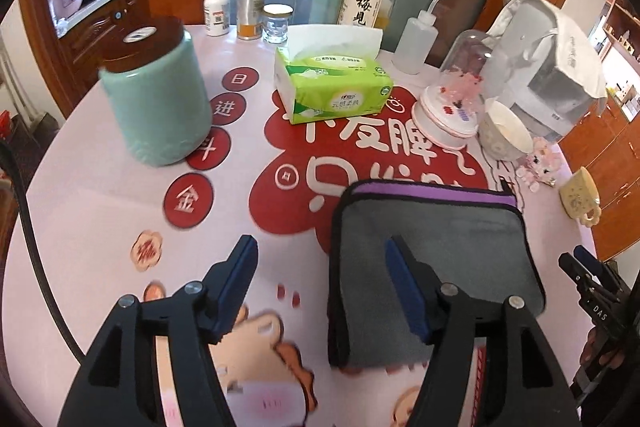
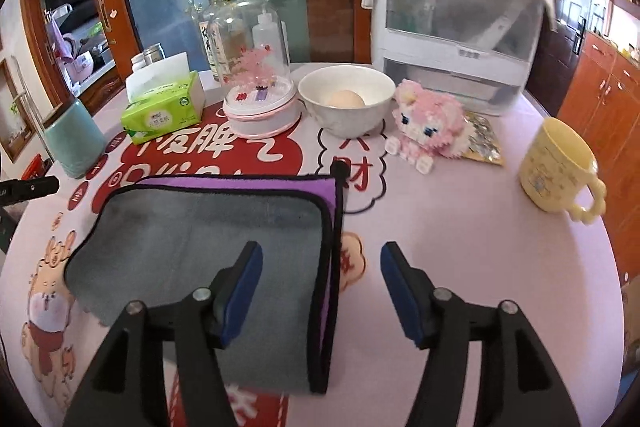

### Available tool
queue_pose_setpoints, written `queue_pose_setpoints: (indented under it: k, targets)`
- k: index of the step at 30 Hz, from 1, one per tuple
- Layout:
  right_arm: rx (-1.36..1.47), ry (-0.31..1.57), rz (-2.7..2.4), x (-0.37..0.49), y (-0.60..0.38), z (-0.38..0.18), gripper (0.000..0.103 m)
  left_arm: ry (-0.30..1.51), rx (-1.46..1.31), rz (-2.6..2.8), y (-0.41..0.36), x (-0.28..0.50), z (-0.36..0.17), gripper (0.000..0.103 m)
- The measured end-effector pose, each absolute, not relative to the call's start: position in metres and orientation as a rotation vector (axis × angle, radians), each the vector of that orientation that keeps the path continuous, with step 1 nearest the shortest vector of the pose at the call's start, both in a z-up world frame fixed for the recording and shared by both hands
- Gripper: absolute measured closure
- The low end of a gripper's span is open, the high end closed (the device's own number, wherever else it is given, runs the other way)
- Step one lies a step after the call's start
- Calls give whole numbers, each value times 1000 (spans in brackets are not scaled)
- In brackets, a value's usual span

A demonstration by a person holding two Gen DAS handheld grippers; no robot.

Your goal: Fold towel

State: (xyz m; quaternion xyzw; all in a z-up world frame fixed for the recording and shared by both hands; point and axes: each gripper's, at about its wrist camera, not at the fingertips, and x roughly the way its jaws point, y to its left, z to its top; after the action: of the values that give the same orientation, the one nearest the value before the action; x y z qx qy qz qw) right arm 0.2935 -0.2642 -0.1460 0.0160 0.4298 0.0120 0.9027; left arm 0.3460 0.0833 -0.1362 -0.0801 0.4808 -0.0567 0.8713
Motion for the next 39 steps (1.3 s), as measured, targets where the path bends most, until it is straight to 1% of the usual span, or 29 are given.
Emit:
queue_pose_setpoints:
  k: [2, 4, 10, 17, 19, 21, 28, 32, 35, 37, 39]
  targets:
    - [41, 884, 18, 280, -263, -139, 37, 1002, -169, -112, 85, 330, -129, 34]
    - [46, 879, 13, 264, -261, -132, 33, 999, -168, -113, 85, 311, -122, 34]
    - [39, 869, 27, 210, -249, -115, 24, 1002, -155, -111, 82, 249, -106, 34]
    - [88, 898, -9, 141, -242, -104, 18, 1013, -134, -109, 68, 176, -98, 33]
    - [91, 901, -15, 121, -241, -100, 18, 1017, -129, -118, 63, 154, -94, 32]
    - [122, 911, -12, 100, -241, -93, 17, 1020, -121, -121, 58, 138, -91, 28]
    - [146, 957, -25, 49, -239, -77, 17, 1053, -141, -140, 43, 86, -85, 28]
    - [173, 984, 9, 31, -235, -71, 17, 1070, -101, -145, 37, 66, -78, 28]
    - [155, 1000, 32, 20, -226, -63, 17, 1074, -60, -128, 36, 55, -70, 23]
    - [158, 1004, 60, 13, -219, -56, 17, 1066, -45, -125, 37, 48, -61, 22]
    - [142, 1004, 81, 7, -210, -49, 14, 1054, -28, -129, 38, 44, -53, 21]
